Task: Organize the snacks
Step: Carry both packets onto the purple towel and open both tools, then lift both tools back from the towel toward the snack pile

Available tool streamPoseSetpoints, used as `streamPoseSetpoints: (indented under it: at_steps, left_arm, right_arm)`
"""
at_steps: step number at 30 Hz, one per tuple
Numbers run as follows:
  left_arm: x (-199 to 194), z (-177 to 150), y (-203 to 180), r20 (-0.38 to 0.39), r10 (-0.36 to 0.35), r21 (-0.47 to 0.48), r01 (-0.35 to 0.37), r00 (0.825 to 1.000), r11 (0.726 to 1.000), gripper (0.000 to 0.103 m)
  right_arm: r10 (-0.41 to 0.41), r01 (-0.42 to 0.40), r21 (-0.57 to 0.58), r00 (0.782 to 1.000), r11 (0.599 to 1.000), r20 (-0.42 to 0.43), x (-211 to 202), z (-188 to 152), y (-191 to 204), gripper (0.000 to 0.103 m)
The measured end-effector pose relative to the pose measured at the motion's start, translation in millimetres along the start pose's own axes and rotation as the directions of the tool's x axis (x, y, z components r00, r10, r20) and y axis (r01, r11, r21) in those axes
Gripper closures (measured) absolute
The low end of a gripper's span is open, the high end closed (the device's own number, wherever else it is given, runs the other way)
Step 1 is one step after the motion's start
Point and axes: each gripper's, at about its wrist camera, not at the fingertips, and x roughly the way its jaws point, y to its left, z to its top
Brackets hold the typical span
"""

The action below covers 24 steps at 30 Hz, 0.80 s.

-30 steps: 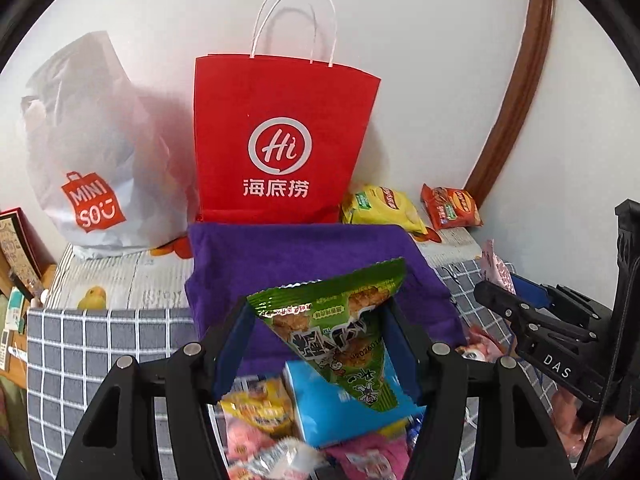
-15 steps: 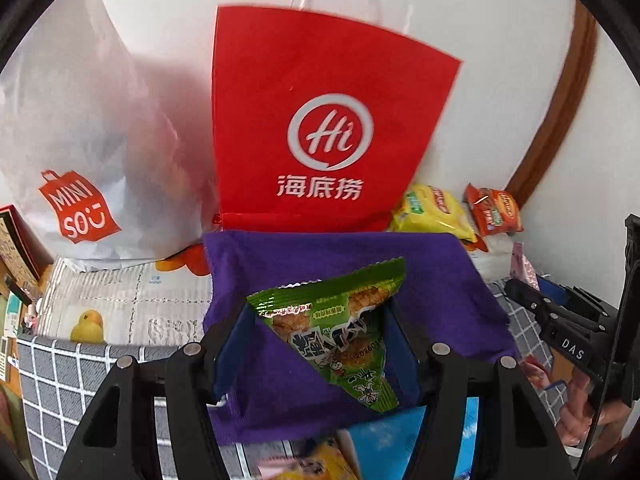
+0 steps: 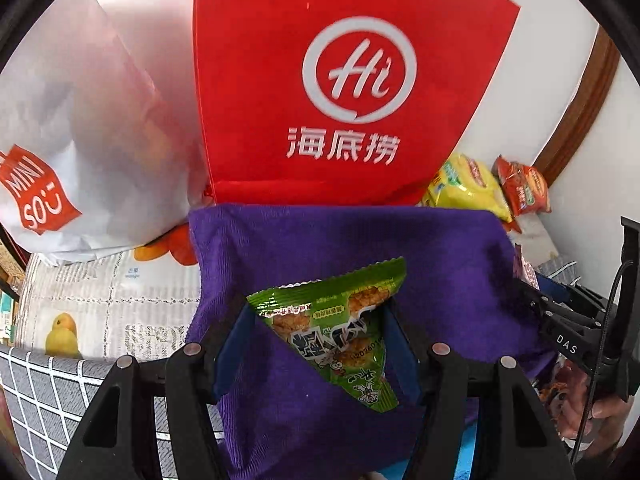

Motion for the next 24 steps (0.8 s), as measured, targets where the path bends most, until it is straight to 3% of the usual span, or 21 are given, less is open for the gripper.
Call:
streamPoseSetpoints:
  at_steps: [13, 14, 16, 20, 24]
  left_arm:
    - [23, -2, 5, -0.074, -0.020, -0.016, 0.019, 0.997, 1.000, 0.041]
    - [24, -2, 5, -0.076, -0.020, -0.017, 0.019, 0.997, 1.000, 0.041]
    - [24, -2, 5, -0.086, -0.026, -0.018, 0.025, 0.996, 1.000, 0.040]
    - [19, -5, 4, -0.076, -0.040, -0.023, 0.039, 0.996, 0.999, 0.020]
    - [3, -8, 4, -0.040, -0.053, -0.023, 0.052, 0.998, 0.998, 0.015]
  right_arm:
    - [-0.016, 0.015, -0.051, 0.999, 0.999, -0.029, 14, -6, 14, 0.060]
    - [-0.019, 0.018, -0.055, 0.999, 0.998, -0.030, 14, -6, 15, 0.058]
    - [-0.019, 0.017, -0.064, 0.999, 0.998, -0.029, 11, -6, 16, 0.047]
    - [-0.001, 0.001, -0.063, 1.000, 0.998, -0.001, 0, -6, 17, 0.035]
    - [0.003, -0.001, -0.064, 1.000, 0.998, 0.028, -15, -8, 20, 0.030]
